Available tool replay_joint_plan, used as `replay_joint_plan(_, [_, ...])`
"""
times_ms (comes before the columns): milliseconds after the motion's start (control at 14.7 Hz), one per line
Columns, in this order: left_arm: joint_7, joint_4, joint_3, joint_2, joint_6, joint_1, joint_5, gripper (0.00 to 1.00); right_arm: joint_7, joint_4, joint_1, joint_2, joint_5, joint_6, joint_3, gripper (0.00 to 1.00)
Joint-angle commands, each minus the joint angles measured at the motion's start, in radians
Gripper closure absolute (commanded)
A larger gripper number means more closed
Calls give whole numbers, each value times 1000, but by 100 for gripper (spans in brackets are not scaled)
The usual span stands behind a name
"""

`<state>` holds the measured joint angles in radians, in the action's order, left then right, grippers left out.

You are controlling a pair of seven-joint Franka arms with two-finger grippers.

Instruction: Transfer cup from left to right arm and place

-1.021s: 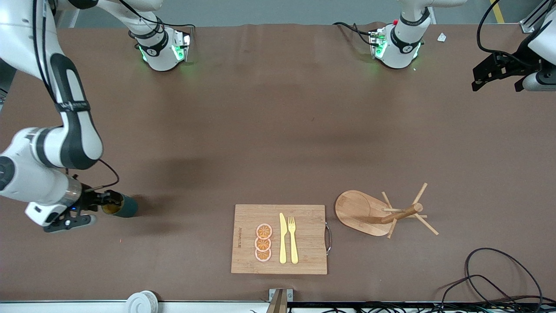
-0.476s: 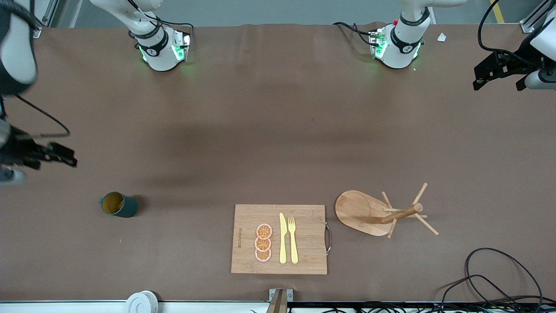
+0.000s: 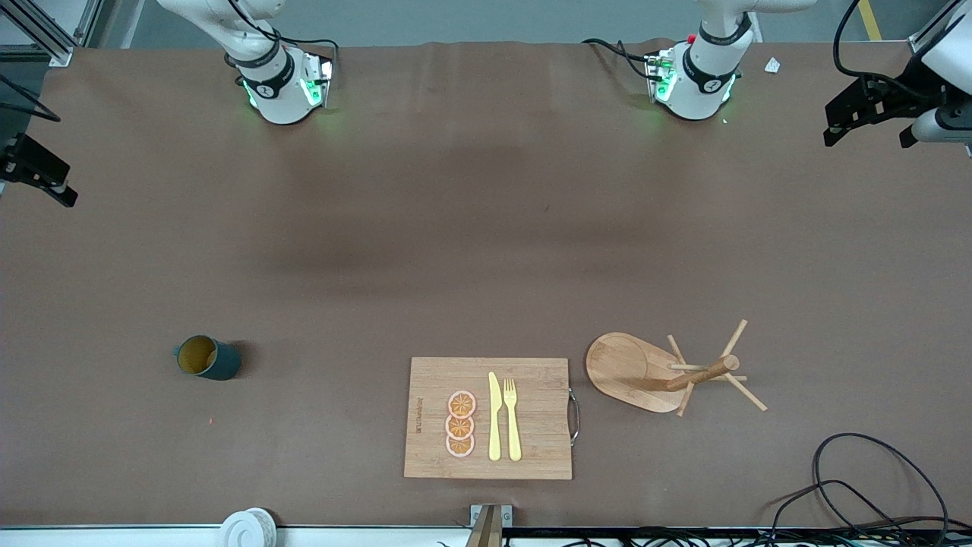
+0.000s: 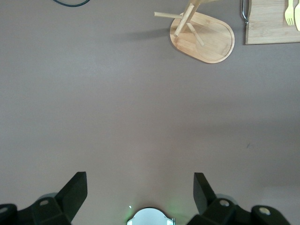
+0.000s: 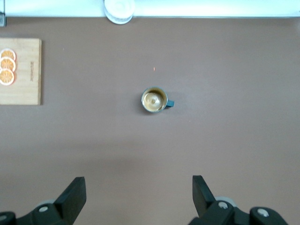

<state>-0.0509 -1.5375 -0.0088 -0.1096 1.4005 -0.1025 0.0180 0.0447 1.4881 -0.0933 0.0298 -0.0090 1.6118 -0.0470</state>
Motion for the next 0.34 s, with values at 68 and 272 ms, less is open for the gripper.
replay_joint_plan(68, [6,27,-2,-1,-14,6,7,0,-35,46,-9,27,-20,1,-7,0])
replay_joint_plan(272, [0,27,-2,1,-14,4,7,0,-42,67,-16,30,-20,11,-5,0])
